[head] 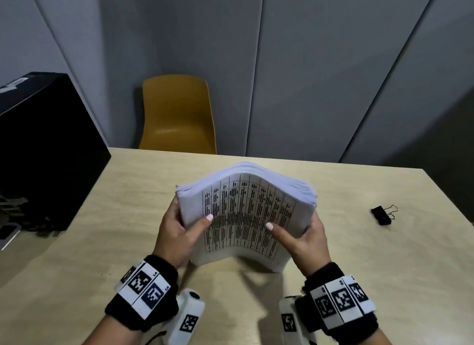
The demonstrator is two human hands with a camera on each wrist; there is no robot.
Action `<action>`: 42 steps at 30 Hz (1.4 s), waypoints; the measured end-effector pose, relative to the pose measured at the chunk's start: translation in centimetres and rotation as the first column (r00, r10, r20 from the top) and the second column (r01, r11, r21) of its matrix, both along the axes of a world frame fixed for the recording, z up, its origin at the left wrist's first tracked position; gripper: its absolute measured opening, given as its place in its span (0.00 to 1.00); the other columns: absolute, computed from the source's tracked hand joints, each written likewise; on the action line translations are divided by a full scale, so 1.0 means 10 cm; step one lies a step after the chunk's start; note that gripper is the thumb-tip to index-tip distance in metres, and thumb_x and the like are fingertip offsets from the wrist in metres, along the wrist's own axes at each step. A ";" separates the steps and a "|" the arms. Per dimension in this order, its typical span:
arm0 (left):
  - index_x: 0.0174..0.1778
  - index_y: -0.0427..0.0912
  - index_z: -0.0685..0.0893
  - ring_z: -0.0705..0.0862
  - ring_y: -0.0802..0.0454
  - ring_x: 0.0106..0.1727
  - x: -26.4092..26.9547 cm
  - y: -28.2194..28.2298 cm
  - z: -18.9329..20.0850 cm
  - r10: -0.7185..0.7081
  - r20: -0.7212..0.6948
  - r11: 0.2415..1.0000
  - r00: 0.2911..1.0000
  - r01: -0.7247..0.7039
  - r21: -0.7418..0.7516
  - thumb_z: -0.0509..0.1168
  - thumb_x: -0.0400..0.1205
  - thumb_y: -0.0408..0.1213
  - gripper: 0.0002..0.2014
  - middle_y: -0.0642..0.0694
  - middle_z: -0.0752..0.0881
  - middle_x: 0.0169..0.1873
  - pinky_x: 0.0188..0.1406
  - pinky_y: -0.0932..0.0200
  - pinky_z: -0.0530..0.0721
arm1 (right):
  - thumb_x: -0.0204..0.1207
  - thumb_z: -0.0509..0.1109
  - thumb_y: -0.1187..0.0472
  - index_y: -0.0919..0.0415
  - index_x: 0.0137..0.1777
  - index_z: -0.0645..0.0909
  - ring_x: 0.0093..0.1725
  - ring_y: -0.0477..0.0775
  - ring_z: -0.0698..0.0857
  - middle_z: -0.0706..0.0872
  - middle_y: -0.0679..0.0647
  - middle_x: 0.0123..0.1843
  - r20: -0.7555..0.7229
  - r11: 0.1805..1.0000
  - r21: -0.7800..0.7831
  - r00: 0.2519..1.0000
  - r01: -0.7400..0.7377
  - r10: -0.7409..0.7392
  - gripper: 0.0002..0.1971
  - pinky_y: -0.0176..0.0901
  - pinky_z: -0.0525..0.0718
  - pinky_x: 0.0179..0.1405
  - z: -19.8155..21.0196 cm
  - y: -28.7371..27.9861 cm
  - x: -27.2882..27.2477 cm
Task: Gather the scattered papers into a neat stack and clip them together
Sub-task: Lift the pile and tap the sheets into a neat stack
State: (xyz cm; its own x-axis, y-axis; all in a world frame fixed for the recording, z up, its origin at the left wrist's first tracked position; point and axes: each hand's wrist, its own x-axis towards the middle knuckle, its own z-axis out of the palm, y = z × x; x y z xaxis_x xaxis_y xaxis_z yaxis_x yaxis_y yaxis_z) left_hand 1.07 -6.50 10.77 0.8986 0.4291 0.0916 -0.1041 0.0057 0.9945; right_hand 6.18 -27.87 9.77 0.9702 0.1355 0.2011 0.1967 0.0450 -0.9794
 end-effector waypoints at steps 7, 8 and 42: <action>0.31 0.56 0.86 0.79 0.54 0.37 -0.02 0.06 -0.16 -0.075 -0.141 0.961 0.987 0.109 0.254 0.66 0.71 0.55 0.09 0.53 0.84 0.31 0.41 0.57 0.77 | 0.69 0.74 0.72 0.51 0.38 0.80 0.35 0.39 0.84 0.87 0.46 0.35 -0.001 0.978 -0.189 0.996 0.091 -0.093 0.13 0.36 0.83 0.37 -0.17 0.01 0.00; 0.32 0.49 0.86 0.76 0.53 0.36 -0.03 0.07 -0.17 -0.068 -0.127 0.953 0.990 0.102 0.286 0.65 0.72 0.59 0.17 0.44 0.82 0.31 0.39 0.56 0.75 | 0.70 0.72 0.73 0.50 0.37 0.80 0.33 0.38 0.83 0.86 0.46 0.34 0.012 0.977 -0.179 0.994 0.113 -0.113 0.15 0.32 0.82 0.35 -0.14 0.02 -0.02; 0.41 0.51 0.85 0.88 0.70 0.37 -0.19 0.28 -0.13 -0.099 -0.187 0.989 0.977 0.117 0.085 0.76 0.71 0.33 0.10 0.67 0.90 0.32 0.42 0.66 0.80 | 0.65 0.78 0.58 0.48 0.34 0.90 0.34 0.33 0.86 0.90 0.37 0.31 -0.099 0.999 0.048 0.995 0.001 0.003 0.03 0.29 0.84 0.36 -0.36 -0.31 -0.09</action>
State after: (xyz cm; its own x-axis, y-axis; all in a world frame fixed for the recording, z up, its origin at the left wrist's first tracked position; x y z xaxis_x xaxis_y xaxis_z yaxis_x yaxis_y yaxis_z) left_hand -0.88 -3.69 9.42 0.9445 0.3257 -0.0416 0.0743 -0.0888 0.9933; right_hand 5.24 -31.00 6.19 0.9855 0.1290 0.1098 0.0984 0.0921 -0.9909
